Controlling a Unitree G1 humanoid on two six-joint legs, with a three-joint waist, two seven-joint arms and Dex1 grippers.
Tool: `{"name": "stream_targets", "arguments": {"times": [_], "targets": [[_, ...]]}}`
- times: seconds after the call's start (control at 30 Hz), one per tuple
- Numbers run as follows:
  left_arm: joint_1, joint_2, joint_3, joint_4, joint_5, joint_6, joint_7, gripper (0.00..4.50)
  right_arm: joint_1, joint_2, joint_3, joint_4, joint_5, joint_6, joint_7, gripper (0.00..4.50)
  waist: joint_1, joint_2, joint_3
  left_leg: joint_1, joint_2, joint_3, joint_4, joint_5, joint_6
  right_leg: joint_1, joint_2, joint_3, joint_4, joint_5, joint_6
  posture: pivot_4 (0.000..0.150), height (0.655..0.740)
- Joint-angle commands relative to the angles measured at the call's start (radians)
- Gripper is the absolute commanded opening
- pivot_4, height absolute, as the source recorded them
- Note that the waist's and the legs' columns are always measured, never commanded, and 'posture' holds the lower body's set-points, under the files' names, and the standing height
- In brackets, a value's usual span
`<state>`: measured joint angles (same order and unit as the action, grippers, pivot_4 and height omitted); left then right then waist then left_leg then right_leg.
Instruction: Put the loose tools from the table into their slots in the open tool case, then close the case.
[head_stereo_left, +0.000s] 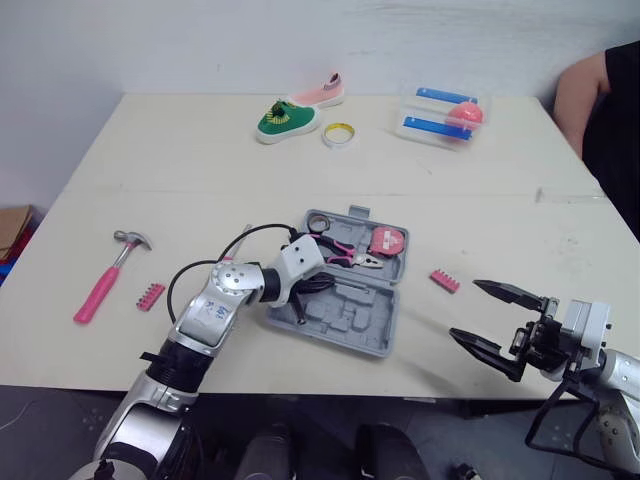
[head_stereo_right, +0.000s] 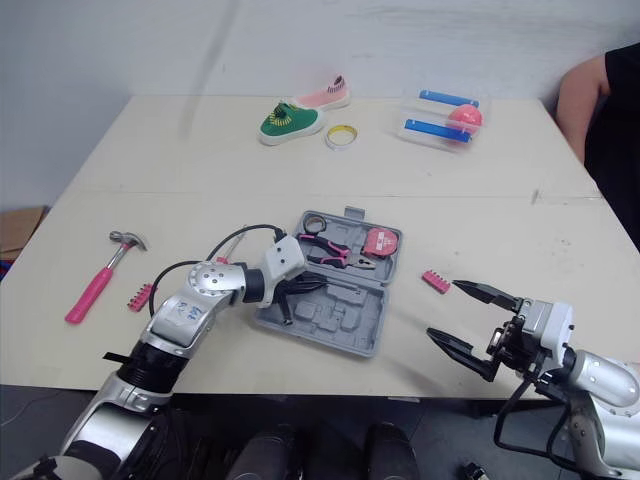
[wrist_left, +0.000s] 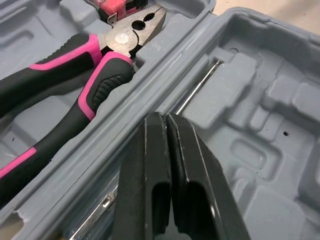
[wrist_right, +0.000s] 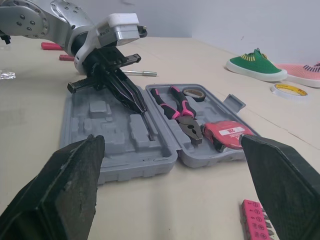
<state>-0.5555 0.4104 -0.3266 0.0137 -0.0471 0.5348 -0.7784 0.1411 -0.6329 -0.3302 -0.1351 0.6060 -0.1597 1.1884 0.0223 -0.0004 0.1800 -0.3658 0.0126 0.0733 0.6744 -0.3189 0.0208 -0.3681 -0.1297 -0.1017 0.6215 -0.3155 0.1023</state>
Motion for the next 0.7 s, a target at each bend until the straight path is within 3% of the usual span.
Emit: {"name": "stream_targets", "arguments": {"times": [0.03, 0.1, 0.23, 0.5, 0.6, 0.67, 0.7], "targets": [[0.058, 0.041, -0.098, 0.095, 0.086, 0.102, -0.001, 0.06, -0.006, -0.017, -0.025, -0.040, 0.018, 0.009, -0.008, 4.50, -0.001, 0.000, -0.005, 0.002, 0.000, 0.000, -0.003, 0.000, 0.000, 0.002, 0.000, 0.000, -0.001, 0.000, 0.000, 0.150, 0.7400], [0.056, 0.020, -0.066, 0.088, 0.058, 0.048, 0.011, 0.06, -0.006, -0.016, -0.027, -0.044, 0.017, 0.013, -0.011, 4.50, -0.001, 0.000, -0.009, 0.013, 0.000, 0.001, -0.010, -0.002, -0.001, 0.012, 0.000, 0.000, -0.006, 0.000, 0.000, 0.150, 0.7400], [0.063, -0.036, 0.086, -0.009, -0.096, -0.177, -0.044, 0.06, -0.002, -0.022, -0.028, -0.055, 0.016, 0.018, -0.006, 4.50, 0.001, 0.001, -0.008, 0.011, 0.001, 0.000, -0.010, -0.003, -0.001, 0.009, 0.000, 0.000, -0.007, -0.001, -0.001, 0.150, 0.7400], [0.131, 0.069, 0.364, -0.218, -0.371, -0.262, -0.180, 0.06, -0.031, -0.072, -0.059, 0.012, 0.023, 0.017, 0.043, 4.50, -0.001, -0.001, -0.003, 0.004, 0.001, -0.001, -0.009, -0.002, -0.001, 0.005, 0.000, -0.002, -0.009, -0.001, -0.001, 0.150, 0.7400], [0.236, 0.164, 0.504, -0.287, -0.441, -0.169, -0.158, 0.87, -0.065, -0.102, -0.084, 0.090, 0.010, -0.011, 0.083, 4.50, -0.008, -0.001, -0.002, 0.005, 0.001, -0.001, -0.010, -0.002, -0.001, 0.006, 0.000, -0.002, -0.011, -0.001, -0.001, 0.150, 0.7400], [0.358, 0.217, 0.621, -0.280, -0.461, -0.184, -0.167, 1.70, -0.092, -0.126, -0.098, 0.145, -0.009, -0.047, 0.109, 4.50, -0.017, 0.001, 0.001, 0.006, 0.001, -0.001, -0.010, -0.002, -0.001, 0.007, 0.000, -0.002, -0.011, -0.001, -0.001, 0.150, 0.7400], [0.407, 0.231, 0.668, -0.272, -0.462, -0.205, -0.164, 2.34, -0.104, -0.135, -0.103, 0.170, -0.015, -0.062, 0.118, 4.50, -0.019, 0.001, 0.002, 0.006, 0.001, -0.001, -0.011, -0.002, -0.001, 0.006, 0.000, -0.002, -0.011, -0.001, -0.001, 0.150, 0.7400]]}}
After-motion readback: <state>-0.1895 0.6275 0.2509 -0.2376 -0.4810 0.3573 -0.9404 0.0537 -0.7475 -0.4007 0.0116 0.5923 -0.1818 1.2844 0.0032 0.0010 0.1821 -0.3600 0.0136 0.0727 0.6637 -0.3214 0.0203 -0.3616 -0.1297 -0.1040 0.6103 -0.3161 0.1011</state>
